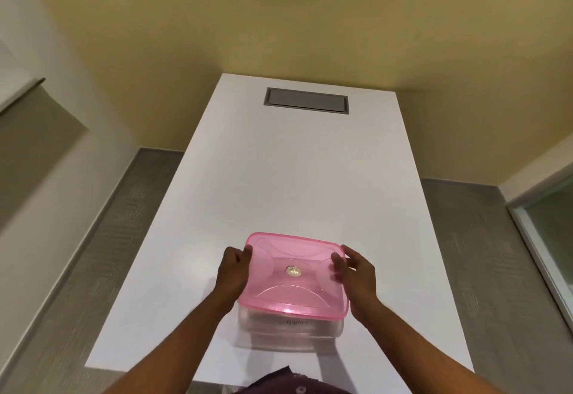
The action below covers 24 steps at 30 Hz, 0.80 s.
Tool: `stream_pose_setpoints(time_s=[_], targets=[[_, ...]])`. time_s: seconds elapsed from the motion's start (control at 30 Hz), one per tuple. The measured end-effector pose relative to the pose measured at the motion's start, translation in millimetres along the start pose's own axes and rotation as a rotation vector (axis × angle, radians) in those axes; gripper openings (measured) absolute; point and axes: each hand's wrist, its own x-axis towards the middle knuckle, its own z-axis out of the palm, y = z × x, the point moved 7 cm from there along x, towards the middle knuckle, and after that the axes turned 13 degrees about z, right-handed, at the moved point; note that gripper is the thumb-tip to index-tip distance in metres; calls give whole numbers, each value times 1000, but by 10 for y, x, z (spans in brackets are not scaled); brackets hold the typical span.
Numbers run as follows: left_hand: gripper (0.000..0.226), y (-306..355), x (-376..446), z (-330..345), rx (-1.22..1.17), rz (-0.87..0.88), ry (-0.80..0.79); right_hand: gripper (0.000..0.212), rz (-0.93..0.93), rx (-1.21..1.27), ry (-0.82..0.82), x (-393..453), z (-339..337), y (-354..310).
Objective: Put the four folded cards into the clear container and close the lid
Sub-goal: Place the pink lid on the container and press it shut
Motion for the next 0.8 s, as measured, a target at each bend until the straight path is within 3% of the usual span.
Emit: stream_pose_setpoints(time_s=[0.17, 0.3, 0.53, 0.63, 0.8], targets=[[21, -121, -21, 8, 93, 45, -83, 43, -147, -280, 131, -105, 84, 7], [46, -259, -140, 28, 75, 85, -160, 43, -228, -429, 182, -107, 78, 135], [48, -497, -200, 101, 111, 65, -232, 45, -213, -547, 260, -259, 53, 443], [45, -545, -160, 108, 133, 81, -221, 48, -229, -518, 216, -217, 91, 486], [41, -538, -150, 147, 183, 111, -204, 45, -313, -597, 277, -235, 99, 438]])
